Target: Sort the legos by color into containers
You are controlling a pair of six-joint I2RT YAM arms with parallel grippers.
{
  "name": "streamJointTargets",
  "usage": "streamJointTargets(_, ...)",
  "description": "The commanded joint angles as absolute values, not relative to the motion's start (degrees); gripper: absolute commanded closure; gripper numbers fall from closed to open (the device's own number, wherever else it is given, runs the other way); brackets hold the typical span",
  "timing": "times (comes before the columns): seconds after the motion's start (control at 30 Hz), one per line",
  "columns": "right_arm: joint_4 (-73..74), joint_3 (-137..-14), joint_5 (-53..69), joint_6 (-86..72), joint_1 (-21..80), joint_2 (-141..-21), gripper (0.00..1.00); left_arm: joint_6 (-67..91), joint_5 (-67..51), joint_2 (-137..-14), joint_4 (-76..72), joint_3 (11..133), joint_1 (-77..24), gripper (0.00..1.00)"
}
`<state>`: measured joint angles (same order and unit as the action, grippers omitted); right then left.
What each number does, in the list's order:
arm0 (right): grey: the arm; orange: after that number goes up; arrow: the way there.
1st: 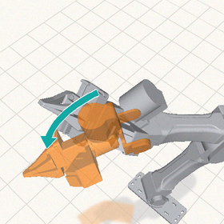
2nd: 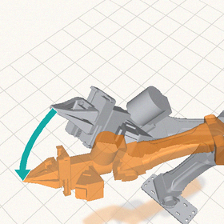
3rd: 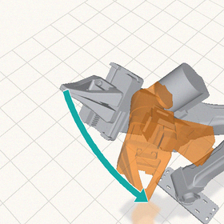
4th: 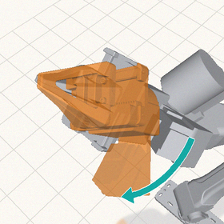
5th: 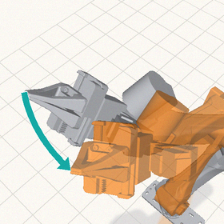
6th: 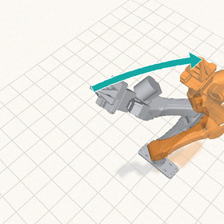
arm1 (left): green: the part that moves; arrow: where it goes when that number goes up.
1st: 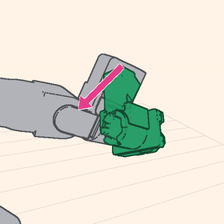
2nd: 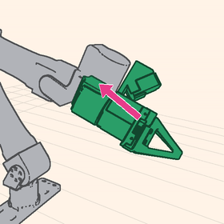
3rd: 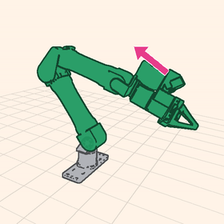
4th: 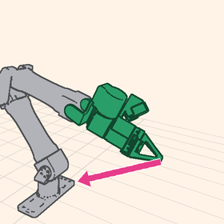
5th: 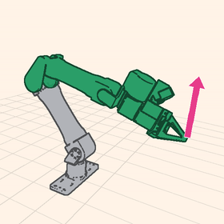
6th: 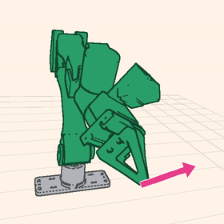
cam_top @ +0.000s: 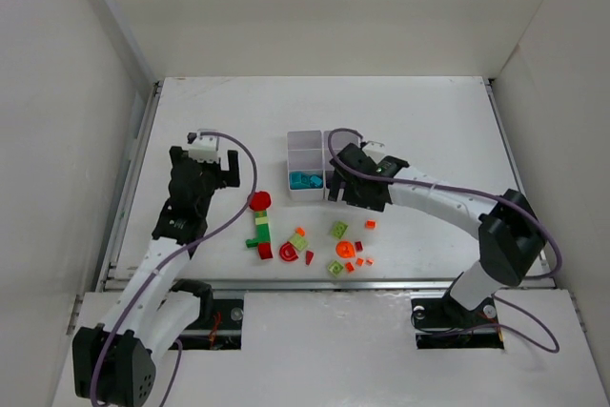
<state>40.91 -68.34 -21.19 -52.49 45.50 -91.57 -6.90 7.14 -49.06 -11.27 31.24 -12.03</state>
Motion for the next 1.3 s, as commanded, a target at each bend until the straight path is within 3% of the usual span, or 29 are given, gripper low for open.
streamJointTargets(0.0,39.02,-66.71,-19.16,-56.77,46.32,-90.35,0.06,-2.13,6.94,-45.71,-19.15,28.48,-12.22,0.0)
streamJointTargets(0.07,39.02,-66.71,-19.16,-57.48,46.93,-90.35,0.1,-1.58,6.33,-45.09,-19.16,27.78,-12.74,0.0)
streamJointTargets(0.4,35.6,-62.76,-15.38,-58.09,50.98,-96.76,0.11,-2.64,5.01,-41.57,-21.45,23.65,-12.74,0.0)
streamJointTargets(0.7,33.93,-62.57,-19.07,-61.26,52.21,-99.66,0.24,-2.64,3.78,-41.04,-22.5,23.12,-12.74,0.0)
streamJointTargets(0.93,34.45,-63.98,-18.54,-59.94,52.73,-100.63,0.51,-2.64,3.16,-40.43,-21.97,23.12,-12.74,0.0)
streamJointTargets(1.03,34.45,-63.98,-18.02,-59.41,52.73,-100.11,0.74,-2.64,3.16,-39.81,-21.97,23.12,-12.74,0.0)
streamJointTargets(1.07,34.45,-64.51,-18.02,-58.63,52.73,-100.11,0.9,-2.64,3.16,-39.21,-21.97,23.12,-12.74,0.0)
streamJointTargets(1.1,34.45,-65.12,-18.54,-57.93,52.73,-100.11,1.0,-2.64,3.16,-39.2,-21.97,22.59,-12.74,0.0)
streamJointTargets(1.27,37.87,-75.46,-25.91,-50.29,56.68,-99.33,1.0,-3.16,3.16,-39.9,-21.97,22.59,-12.74,0.0)
